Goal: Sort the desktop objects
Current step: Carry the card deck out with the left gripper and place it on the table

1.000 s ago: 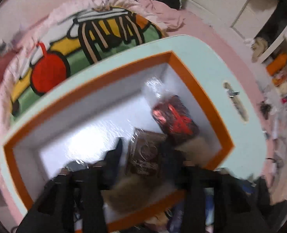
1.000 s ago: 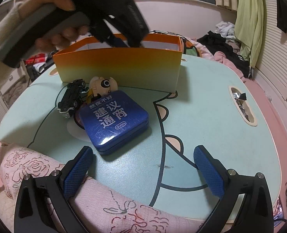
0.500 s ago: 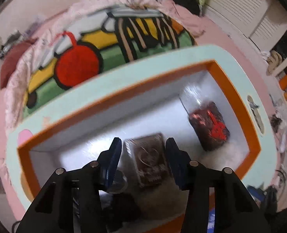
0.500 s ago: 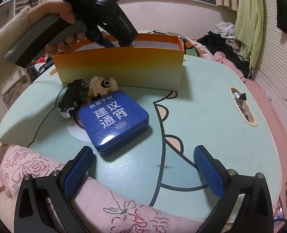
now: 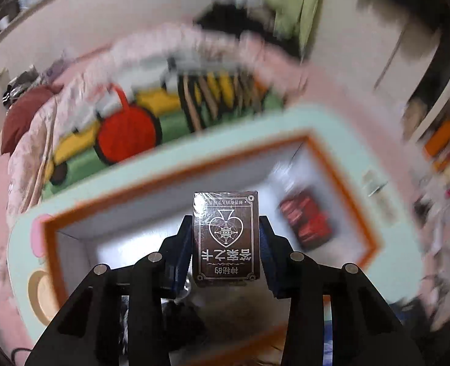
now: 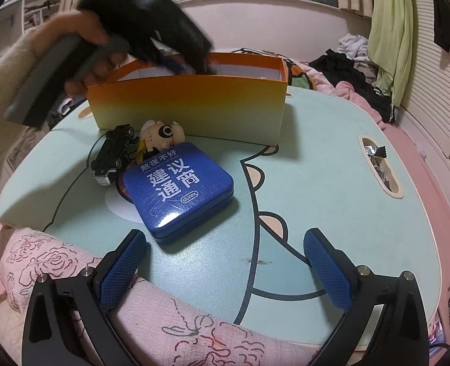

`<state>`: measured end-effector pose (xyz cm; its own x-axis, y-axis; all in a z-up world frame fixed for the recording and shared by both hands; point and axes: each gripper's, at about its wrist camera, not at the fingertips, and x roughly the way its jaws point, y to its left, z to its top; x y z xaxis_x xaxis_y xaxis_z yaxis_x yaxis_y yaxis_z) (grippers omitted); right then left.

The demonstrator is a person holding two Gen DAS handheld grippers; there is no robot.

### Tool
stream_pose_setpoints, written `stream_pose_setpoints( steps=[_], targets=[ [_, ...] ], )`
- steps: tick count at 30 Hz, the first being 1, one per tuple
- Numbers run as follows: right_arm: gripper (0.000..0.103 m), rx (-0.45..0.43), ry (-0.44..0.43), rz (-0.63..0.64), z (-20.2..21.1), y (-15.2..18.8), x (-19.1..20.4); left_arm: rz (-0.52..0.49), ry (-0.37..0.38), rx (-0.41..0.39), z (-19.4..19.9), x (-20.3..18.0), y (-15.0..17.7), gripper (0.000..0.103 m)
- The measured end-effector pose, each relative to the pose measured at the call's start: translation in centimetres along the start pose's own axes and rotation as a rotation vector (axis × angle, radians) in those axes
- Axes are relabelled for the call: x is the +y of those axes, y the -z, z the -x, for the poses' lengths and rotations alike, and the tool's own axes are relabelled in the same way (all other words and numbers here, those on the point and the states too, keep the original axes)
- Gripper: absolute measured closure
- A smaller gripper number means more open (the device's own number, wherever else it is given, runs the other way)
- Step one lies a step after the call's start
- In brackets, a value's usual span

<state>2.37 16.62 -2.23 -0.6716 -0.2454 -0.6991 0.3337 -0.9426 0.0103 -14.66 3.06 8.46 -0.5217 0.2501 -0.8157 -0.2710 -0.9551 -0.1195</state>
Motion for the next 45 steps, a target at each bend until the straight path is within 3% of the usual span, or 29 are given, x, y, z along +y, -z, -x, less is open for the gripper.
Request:
stream_pose_setpoints(
  steps=[3,6,7,9,12,15,18,20,22,25,32,36,38,40,42,43,45],
  targets=[
    [0.0,-0.001,0.0,0.0,-0.1,-0.2,0.0,-0.002,0.106,-0.143,6.1,-0.4,2.1,0.061],
    [0.0,0.0,0.0,0.0,-0.1,-0.2,0.0,-0.043,0.128,-0.19,9.3,-0.9,5.7,0.061],
    [0.0,0.0,0.0,0.001,0.0,-0.2,0.1,-0.053,0.114,-0.193,9.8,-0.8,7.0,0.061],
    [0.0,0.0,0.0,0.001,0.0,-0.2,0.1,-0.067,0.007,-0.189,10.4,-0.6,10.8,0.061],
    [0.0,0.0,0.0,0.001,0.0,-0.2,0.1,-0.029,-0.071,-0.114,8.9,1.1,14.5,0.061],
    [0.0,-0.001,0.0,0.0,0.0,-0.2,0.0,0.037,-0.04,-0.05,6.2,2.4,15.7,0.061],
    [0.0,-0.001,-0.001,0.0,0.0,-0.1,0.0,0.073,-0.016,-0.074,4.9,2.1,15.2,0.06],
    [0.0,-0.001,-0.001,0.0,0.0,-0.2,0.1,0.074,-0.01,-0.136,5.3,1.4,14.9,0.047],
    [0.0,0.0,-0.001,0.0,0.0,-0.1,0.1,0.061,-0.017,-0.189,6.1,0.8,15.1,0.018],
    [0.0,-0.001,-0.001,0.0,0.0,-0.1,0.0,0.04,-0.06,-0.257,7.3,0.3,16.1,0.017],
    [0.0,-0.001,-0.001,0.0,0.0,-0.1,0.0,0.086,-0.105,-0.173,5.8,0.2,21.2,0.017],
    [0.0,-0.002,0.003,0.002,0.1,-0.2,0.1,0.108,-0.271,-0.29,4.4,-0.6,22.6,0.016],
    [0.0,-0.002,-0.001,-0.001,0.1,-0.5,0.1,0.082,-0.27,-0.283,4.0,-1.1,22.3,0.016],
    [0.001,-0.004,-0.029,-0.012,0.3,-1.0,-0.1,0.08,-0.263,-0.29,3.9,-0.9,22.2,0.016],
    [0.011,-0.03,-0.073,-0.029,1.2,-1.8,0.1,0.083,-0.263,-0.297,3.8,-0.9,22.3,0.016],
    [0.018,-0.051,-0.107,-0.047,1.8,-3.0,0.2,0.082,-0.264,-0.3,3.7,-1.0,22.4,0.016],
    [0.019,-0.09,-0.194,-0.087,2.8,-5.9,0.3,0.08,-0.265,-0.303,3.6,-0.9,22.4,0.015]
  ],
)
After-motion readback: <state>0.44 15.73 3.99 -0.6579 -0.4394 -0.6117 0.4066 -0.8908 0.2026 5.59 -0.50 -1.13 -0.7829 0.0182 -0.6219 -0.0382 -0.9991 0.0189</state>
